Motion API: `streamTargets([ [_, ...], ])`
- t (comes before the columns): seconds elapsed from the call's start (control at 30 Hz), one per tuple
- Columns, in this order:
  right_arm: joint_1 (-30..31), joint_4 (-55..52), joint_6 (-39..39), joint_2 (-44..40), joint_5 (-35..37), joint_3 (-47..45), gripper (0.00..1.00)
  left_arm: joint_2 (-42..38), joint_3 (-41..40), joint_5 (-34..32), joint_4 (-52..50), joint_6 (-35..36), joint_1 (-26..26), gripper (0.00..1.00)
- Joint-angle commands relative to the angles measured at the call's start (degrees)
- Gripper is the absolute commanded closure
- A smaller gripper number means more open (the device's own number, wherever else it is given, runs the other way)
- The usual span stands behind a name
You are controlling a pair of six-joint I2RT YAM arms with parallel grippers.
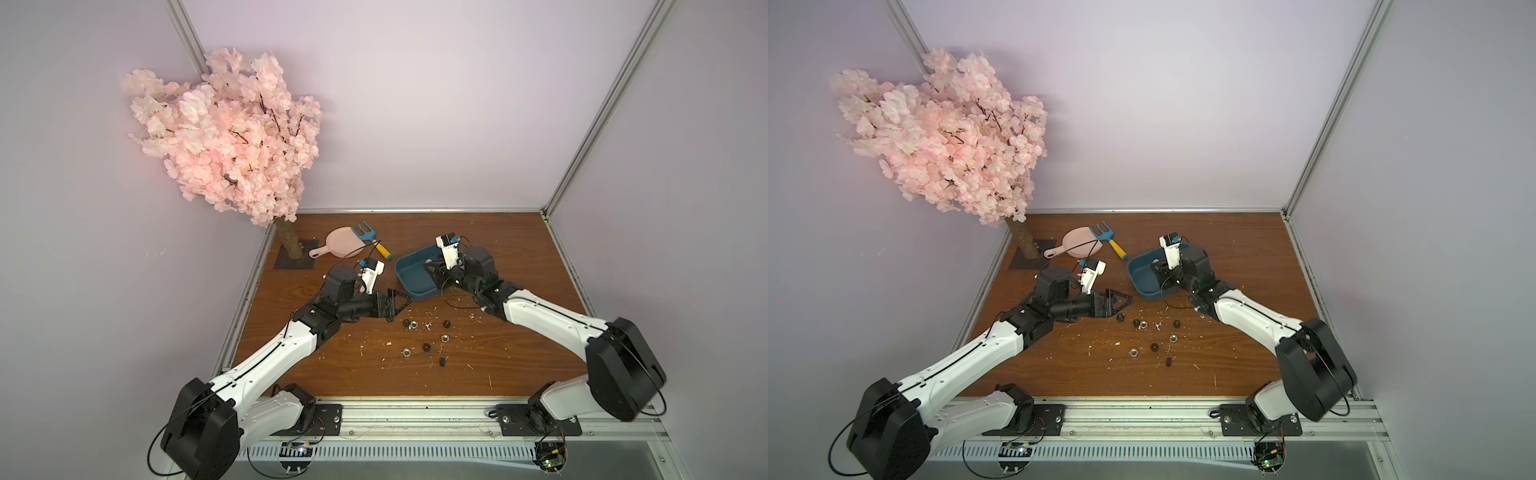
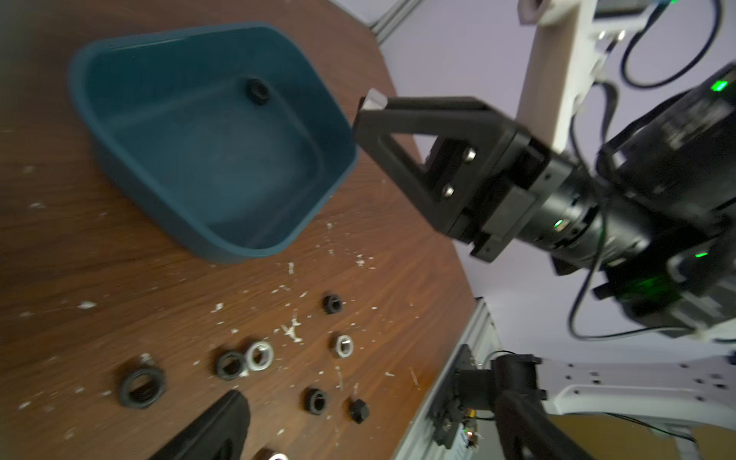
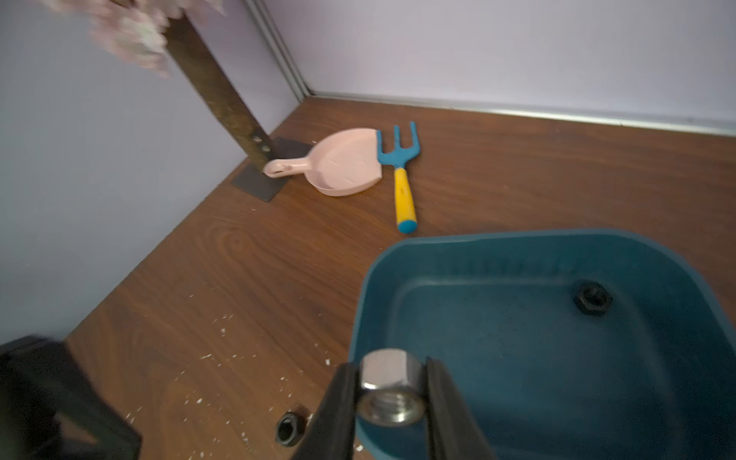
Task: Put the nuts on the desktop into the storage box
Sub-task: Place the nut in the storage box.
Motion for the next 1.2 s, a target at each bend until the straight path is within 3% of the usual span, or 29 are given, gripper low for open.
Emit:
streamTargets([
  [0.0,-0.04,-15.62,2.33,5.07,5.31,8.38,0.89,1.48,0.24,-9.82,-7.92,5.5,0.41,0.0],
  [0.13,-0.94,-23.54,0.92,12.82,13.99,16.66,0.89,3.09,0.02,-14.29,-11.0,7.08,0.39,0.0],
  [0.23,-1.95,-31.51,-2.66,20.26,15.17,24.51,0.96,4.49,0.28,-15.88,-12.81,8.41,0.47,0.0],
  [0.4,-2.82,-39.39,-3.9,29.75,20.4,33.6,0.96,6.35,0.57,-19.26,-15.28,9.68,0.44,0.0],
  [1.03,-5.52,-43.44,-2.01,39.76,27.61,43.98,0.84,11.98,2.83,-18.68,-17.81,11.87,0.38,0.0],
  [1.17,-5.48,-43.2,-2.27,40.53,28.65,44.78,0.77,12.43,3.08,-18.78,-17.91,11.8,0.38,0.0],
])
